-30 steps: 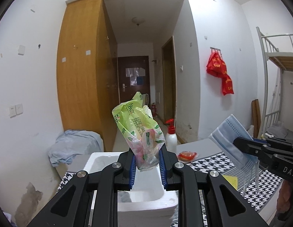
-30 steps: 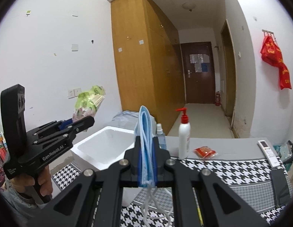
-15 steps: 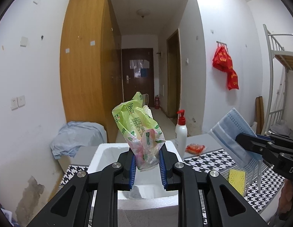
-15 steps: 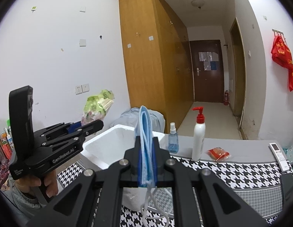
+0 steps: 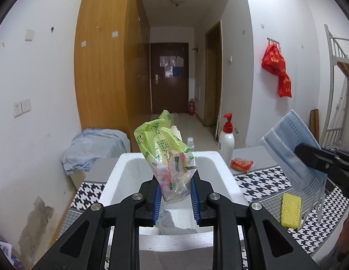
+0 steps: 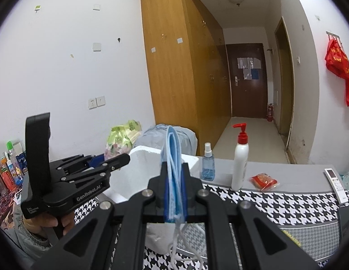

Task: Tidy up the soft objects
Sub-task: 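Lower the green packet into the foam box and open the left tool, then carry the blue mask over the foam box and open the right tool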

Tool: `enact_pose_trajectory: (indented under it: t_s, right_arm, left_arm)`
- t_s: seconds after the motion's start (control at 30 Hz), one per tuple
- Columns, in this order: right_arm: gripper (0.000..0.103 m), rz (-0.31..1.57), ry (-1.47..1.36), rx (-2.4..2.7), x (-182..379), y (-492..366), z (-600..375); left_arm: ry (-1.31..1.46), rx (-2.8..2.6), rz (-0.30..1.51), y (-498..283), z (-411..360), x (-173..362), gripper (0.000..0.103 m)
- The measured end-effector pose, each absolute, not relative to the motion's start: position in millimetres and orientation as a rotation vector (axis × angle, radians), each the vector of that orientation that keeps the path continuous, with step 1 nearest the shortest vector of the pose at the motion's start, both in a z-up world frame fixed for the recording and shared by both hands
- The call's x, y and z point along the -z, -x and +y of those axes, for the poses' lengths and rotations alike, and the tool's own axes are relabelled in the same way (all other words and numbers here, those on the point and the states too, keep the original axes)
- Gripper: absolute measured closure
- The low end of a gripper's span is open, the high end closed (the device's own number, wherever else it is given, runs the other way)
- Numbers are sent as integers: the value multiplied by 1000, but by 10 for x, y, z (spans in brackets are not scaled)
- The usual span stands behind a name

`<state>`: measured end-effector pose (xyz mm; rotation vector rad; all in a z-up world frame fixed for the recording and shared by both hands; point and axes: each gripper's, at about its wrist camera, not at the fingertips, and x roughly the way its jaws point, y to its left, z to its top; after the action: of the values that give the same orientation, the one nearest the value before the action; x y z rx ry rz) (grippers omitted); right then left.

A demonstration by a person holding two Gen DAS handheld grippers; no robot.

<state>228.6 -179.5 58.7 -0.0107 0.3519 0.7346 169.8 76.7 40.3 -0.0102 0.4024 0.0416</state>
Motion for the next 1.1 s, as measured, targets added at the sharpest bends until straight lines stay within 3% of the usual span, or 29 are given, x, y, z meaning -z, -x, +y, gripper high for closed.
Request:
enact_pose_trajectory:
  t_s: [0.03, 0.1, 0.23, 0.3, 0.4, 1.1]
  right_arm:
    - [91, 353, 11, -735, -584, -2290, -1791]
    - [91, 355, 13, -735, -581, -2294, -1768]
    - [91, 353, 16, -736, -584, -2284, -1730]
    - [91, 354, 18, -735, -588, -2287, -1704]
    - [91, 358, 21, -734, -594, -2302, -1650]
    - [91, 328, 35, -775, -722, -2278, -1339]
  left_arm:
    - [9, -39, 408, -1709, 772, -394, 74]
    - [6, -48, 402, -1705, 792, -388, 50]
    - [28, -54, 363, -1617, 871, -414, 27]
    - [32, -62, 344, -1579, 894, -422, 5]
    - [35, -98, 305, -1509, 933, -445, 1]
    - [63, -205, 275, -1248, 1312, -466, 1]
